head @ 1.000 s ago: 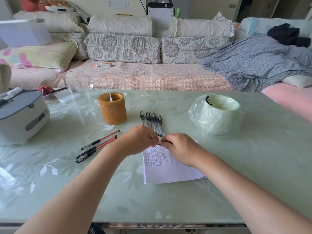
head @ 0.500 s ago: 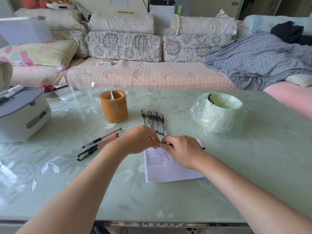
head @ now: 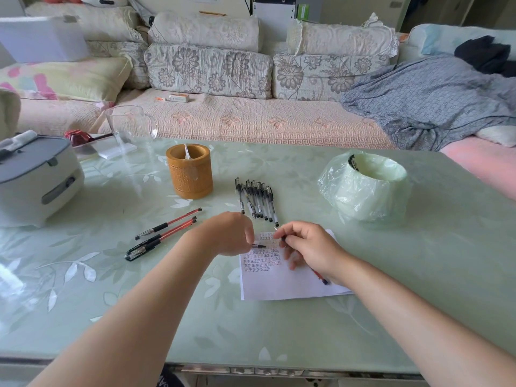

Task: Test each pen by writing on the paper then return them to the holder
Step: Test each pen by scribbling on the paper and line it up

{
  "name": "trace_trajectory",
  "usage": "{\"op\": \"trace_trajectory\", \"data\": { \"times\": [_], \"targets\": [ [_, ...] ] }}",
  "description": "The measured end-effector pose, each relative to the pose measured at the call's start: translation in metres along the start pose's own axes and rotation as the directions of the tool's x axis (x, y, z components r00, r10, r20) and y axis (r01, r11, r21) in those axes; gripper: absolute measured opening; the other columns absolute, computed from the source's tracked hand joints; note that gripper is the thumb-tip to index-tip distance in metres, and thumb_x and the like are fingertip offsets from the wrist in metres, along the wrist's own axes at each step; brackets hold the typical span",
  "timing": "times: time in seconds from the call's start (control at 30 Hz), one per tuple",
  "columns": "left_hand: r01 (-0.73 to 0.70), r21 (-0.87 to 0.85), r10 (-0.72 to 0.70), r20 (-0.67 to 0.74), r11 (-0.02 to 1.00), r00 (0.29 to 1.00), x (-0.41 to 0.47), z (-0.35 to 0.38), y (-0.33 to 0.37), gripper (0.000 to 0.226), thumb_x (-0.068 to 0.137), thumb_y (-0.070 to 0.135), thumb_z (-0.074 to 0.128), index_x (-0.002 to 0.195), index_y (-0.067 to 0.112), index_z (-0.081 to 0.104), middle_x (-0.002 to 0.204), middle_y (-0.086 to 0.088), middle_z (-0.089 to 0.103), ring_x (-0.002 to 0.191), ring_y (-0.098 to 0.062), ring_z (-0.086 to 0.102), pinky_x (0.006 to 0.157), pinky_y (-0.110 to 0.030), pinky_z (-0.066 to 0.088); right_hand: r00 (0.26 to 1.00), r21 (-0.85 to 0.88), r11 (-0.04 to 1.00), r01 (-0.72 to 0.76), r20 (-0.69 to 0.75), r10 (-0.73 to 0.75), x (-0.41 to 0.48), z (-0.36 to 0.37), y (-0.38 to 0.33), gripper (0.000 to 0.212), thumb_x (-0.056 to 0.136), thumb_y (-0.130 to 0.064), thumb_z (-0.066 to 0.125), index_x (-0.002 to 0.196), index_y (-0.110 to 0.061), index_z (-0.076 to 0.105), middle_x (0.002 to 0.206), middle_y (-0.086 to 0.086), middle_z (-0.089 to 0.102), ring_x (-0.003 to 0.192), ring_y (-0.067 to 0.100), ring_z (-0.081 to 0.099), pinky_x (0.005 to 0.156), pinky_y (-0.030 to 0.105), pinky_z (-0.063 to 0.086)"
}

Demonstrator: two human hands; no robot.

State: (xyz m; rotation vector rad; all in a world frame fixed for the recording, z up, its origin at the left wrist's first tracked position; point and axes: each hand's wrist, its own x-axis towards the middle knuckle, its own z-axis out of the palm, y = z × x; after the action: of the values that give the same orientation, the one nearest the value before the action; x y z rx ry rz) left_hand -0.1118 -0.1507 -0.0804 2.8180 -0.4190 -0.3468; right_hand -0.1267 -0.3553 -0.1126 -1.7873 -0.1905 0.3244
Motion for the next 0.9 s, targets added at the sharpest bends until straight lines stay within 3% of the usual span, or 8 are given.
{"op": "trace_trajectory", "data": {
  "times": [0.1,0.2,0.3,0.37,0.47,0.57,0.73,0.9],
  "targets": [
    [-0.010,0.036,0.010,0.015,0.999,1.000,0.004,0.004,0.001,0.012,0.083,0.027,0.067,0.094,0.031,0.062,0.098,0.012,0.062,0.098,-0.014,0.058,0.087,-0.032,0.049,0.997,0.150,0.989,-0.010,0.074,-0.001,-0.003,-0.001,0.003,0.046,0.094,0.015,0.034,0.112,-0.011,0.067,0.093,0.011,0.062,0.071,0.020,0.061,0.065,0.032,0.052],
    [-0.033,0.016,0.033,0.004,0.999,0.999,0.007,0.007,0.000,0.015,0.081,0.032,0.066,0.095,0.034,0.062,0.094,0.016,0.060,0.097,-0.011,0.054,0.087,-0.031,0.047,0.994,0.079,0.995,0.053,0.091,-0.060,-0.007,-0.001,0.008,0.035,0.094,0.008,0.051,0.118,-0.013,0.064,0.089,0.005,0.060,0.073,0.016,0.058,0.068,0.030,0.047],
    [-0.045,-0.049,0.046,0.007,0.998,0.999,0.010,0.011,-0.001,0.023,0.078,0.040,0.073,0.097,0.032,0.063,0.096,0.012,0.060,0.094,-0.012,0.055,0.084,-0.032,0.049,0.995,0.074,0.995,0.070,0.070,-0.075,-0.009,0.003,0.008,0.012,0.097,-0.008,0.055,0.100,-0.013,0.066,0.073,0.006,0.057,0.058,0.015,0.052,0.050,0.018,0.037],
    [-0.032,-0.075,0.033,0.015,0.997,0.999,0.012,0.013,-0.001,0.037,0.074,0.047,0.077,0.102,0.028,0.063,0.098,0.009,0.061,0.092,-0.013,0.055,0.083,-0.032,0.050,0.996,0.063,0.996,0.068,0.056,-0.071,-0.007,0.005,0.009,0.014,0.099,-0.005,0.051,0.095,-0.010,0.063,0.070,0.011,0.057,0.049,0.018,0.051,0.042,0.019,0.031],
    [-0.013,-0.094,0.016,0.027,0.996,0.999,0.014,0.015,-0.001,0.044,0.071,0.049,0.079,0.105,0.027,0.062,0.100,0.008,0.060,0.094,-0.015,0.058,0.085,-0.033,0.050,0.994,0.021,0.996,0.086,0.070,-0.088,-0.008,0.008,0.011,0.015,0.086,0.005,0.058,0.091,-0.008,0.063,0.069,0.010,0.062,0.049,0.020,0.054,0.048,0.025,0.041],
    [0.000,-0.093,0.004,0.040,0.996,0.999,0.016,0.016,-0.001,0.044,0.071,0.049,0.080,0.106,0.028,0.062,0.099,0.009,0.058,0.095,-0.016,0.057,0.085,-0.032,0.049,0.994,-0.059,0.995,0.085,0.068,-0.081,-0.008,0.009,0.013,0.020,0.080,0.010,0.061,0.079,-0.010,0.063,0.059,-0.002,0.059,0.052,0.013,0.053,0.052,0.027,0.048],
    [0.008,-0.097,-0.003,0.050,0.995,0.999,0.019,0.018,-0.001,0.046,0.070,0.052,0.079,0.106,0.029,0.061,0.101,0.008,0.056,0.096,-0.016,0.054,0.087,-0.033,0.049,0.992,-0.149,0.982,0.118,0.062,-0.109,-0.006,0.010,0.016,0.022,0.079,0.002,0.066,0.065,-0.013,0.055,0.051,-0.001,0.053,0.042,0.012,0.044,0.045,0.024,0.037],
    [0.006,-0.068,-0.004,0.029,0.998,1.000,0.022,0.021,0.000,0.051,0.068,0.056,0.078,0.106,0.028,0.060,0.100,0.007,0.054,0.095,-0.016,0.050,0.087,-0.034,0.049,0.990,-0.166,0.977,0.134,0.063,-0.125,-0.005,0.009,0.018,0.020,0.077,0.002,0.064,0.066,-0.004,0.049,0.051,-0.003,0.048,0.045,0.012,0.040,0.046,0.024,0.034]
  ]
}}
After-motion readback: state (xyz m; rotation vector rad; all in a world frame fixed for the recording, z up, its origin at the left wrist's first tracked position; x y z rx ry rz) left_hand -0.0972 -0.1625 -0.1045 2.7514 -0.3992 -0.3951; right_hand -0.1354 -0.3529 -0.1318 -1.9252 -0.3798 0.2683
